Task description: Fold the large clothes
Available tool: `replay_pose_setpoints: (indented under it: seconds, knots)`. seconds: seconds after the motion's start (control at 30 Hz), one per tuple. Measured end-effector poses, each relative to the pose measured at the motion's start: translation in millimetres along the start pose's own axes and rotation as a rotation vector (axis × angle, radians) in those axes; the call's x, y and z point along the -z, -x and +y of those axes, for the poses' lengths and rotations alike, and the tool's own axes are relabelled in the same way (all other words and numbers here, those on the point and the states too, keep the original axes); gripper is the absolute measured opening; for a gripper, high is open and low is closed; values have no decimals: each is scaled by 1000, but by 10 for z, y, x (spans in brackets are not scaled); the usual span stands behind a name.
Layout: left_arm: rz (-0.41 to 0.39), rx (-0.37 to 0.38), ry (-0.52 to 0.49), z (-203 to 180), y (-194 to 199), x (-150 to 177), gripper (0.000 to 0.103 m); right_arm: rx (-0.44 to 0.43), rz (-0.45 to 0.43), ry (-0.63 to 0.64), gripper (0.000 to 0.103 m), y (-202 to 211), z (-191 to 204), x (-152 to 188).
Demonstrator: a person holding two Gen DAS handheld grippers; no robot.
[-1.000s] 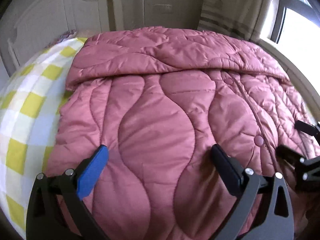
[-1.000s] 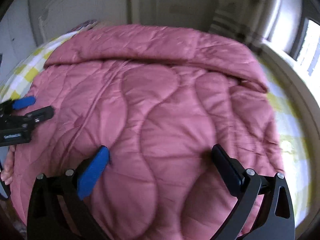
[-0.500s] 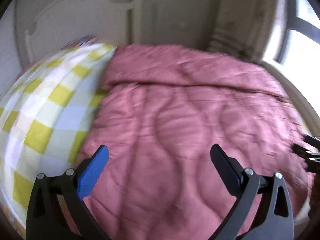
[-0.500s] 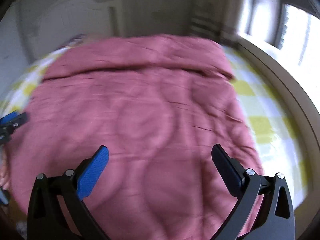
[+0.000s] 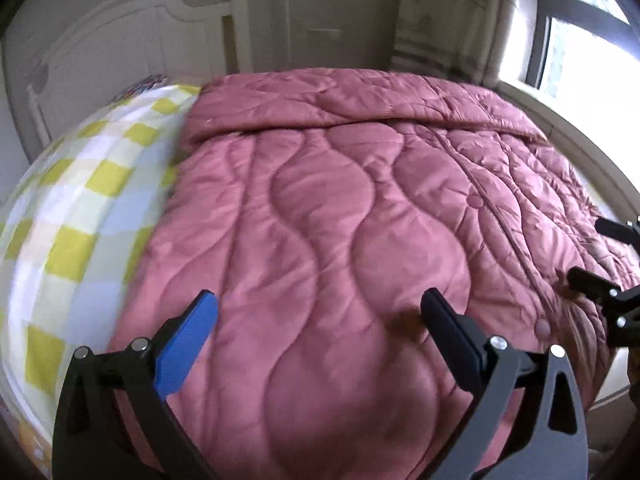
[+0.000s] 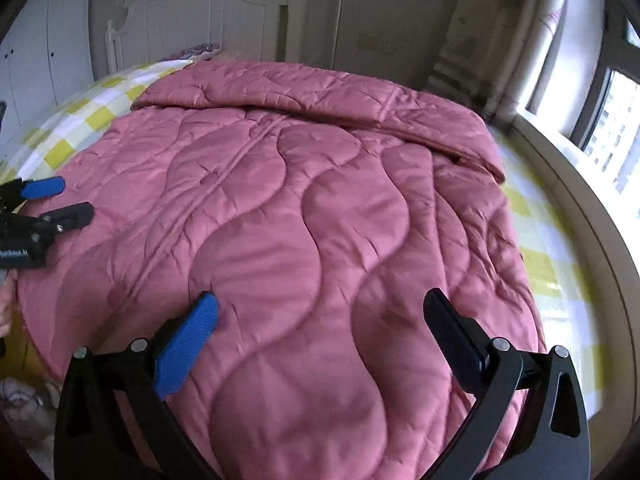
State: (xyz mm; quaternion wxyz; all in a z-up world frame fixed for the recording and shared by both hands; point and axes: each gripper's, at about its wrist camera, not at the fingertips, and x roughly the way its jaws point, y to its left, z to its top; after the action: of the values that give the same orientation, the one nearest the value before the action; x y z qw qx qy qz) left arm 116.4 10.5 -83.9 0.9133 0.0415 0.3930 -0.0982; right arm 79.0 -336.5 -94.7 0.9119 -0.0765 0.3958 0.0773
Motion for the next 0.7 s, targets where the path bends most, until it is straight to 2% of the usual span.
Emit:
replay_pose_setpoints:
  seconds: [0.07,0.1,0.13,0.23,0.27,0.33,0.43,0.47,0.53,0.57,0.6,0.63,0.7]
  knots:
    - [15,-21,1,82,-18,180,101,-32,20,-33,98,-162,-76,143]
    - [-18,-7,-7,108,-6,257,101,-65,-25,-70,98,-113,-141,221]
    - [-49,-12,-18,111,37,313,101,-55,-29,-61,98,-93,-114,236]
    - [-42,-29,-16,95,138,325,101,11,1,-41,98,17,-10,160]
    - [-43,-19,-2,92,203,309,101,8,-10,-35,98,27,30,120]
    - [-95,62,4,60,405,300,101,-51,-86,14,98,180,147,77]
    - [-152,84,-89,-172,562,338,101,-101,-100,92,98,174,407,78]
    - [-149,79,-145,-289,528,372,101,-115,-78,122,98,127,501,117]
    - [-80,-13,-274,-552,303,506,101,-108,-27,160,98,-55,644,246]
    - [-98,-33,-287,-593,256,561,101,-130,-70,115,98,-62,616,285]
    - [-142,-30,-267,-574,285,590,101,-156,-60,86,98,-100,578,301]
    - [-115,-13,-259,-548,256,574,101,-168,-43,73,98,-113,536,295]
    - [-85,4,-239,-474,273,527,101,-137,-28,83,98,-49,486,269]
